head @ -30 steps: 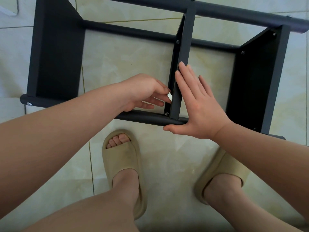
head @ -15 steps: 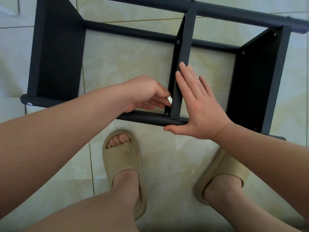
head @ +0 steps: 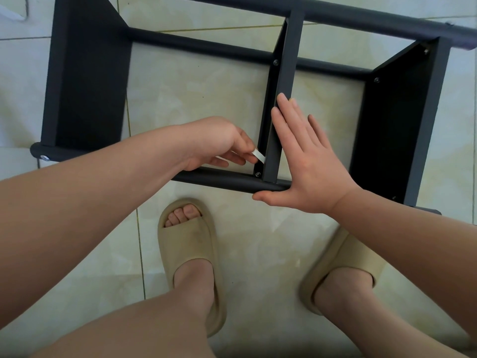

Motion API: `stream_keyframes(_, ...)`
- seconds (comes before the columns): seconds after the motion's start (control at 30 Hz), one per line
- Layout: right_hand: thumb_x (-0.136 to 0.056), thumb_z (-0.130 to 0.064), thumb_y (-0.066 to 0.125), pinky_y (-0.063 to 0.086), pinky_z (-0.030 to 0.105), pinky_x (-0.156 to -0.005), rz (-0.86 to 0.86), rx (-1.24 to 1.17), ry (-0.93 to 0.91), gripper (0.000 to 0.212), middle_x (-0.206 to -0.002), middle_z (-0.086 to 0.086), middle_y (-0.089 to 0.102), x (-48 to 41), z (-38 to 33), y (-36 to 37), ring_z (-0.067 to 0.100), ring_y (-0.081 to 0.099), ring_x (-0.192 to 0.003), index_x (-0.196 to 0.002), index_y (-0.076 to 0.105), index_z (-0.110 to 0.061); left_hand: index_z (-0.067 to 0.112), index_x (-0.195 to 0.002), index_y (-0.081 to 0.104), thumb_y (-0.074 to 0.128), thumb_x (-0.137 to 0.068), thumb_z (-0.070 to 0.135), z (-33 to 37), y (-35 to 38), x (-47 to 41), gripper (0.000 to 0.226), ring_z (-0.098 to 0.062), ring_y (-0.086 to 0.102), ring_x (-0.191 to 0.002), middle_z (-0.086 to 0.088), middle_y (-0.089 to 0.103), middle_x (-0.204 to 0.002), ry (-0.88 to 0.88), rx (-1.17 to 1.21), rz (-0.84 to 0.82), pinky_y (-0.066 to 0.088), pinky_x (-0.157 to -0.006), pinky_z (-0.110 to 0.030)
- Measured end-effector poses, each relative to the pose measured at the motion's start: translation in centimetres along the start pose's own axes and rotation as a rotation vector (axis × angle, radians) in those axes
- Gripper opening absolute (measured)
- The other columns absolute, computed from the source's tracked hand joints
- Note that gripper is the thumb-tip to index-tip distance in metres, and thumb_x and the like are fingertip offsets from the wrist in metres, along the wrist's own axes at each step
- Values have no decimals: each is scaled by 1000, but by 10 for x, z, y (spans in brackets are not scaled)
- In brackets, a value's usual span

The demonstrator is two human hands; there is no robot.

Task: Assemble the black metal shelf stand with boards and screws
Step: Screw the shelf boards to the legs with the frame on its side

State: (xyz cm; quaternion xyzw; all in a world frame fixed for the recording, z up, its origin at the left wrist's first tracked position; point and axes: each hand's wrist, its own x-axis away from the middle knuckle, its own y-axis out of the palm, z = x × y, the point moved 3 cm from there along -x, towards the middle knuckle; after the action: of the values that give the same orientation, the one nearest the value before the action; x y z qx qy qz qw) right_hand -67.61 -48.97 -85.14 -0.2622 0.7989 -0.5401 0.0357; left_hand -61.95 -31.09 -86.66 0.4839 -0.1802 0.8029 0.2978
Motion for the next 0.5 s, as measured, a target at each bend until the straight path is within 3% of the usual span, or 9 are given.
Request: stream_keyframes(0.5, -73, -82, 56, 11, 56, -124, -14, -6, 4, 127, -170, 10, -5, 0, -1, -1, 26, -6, -156, -161, 7, -4, 22, -89, 70, 61, -96, 14, 3, -4, 9, 14, -10, 65, -102, 10, 77, -90, 69, -213, -27, 45, -91, -32)
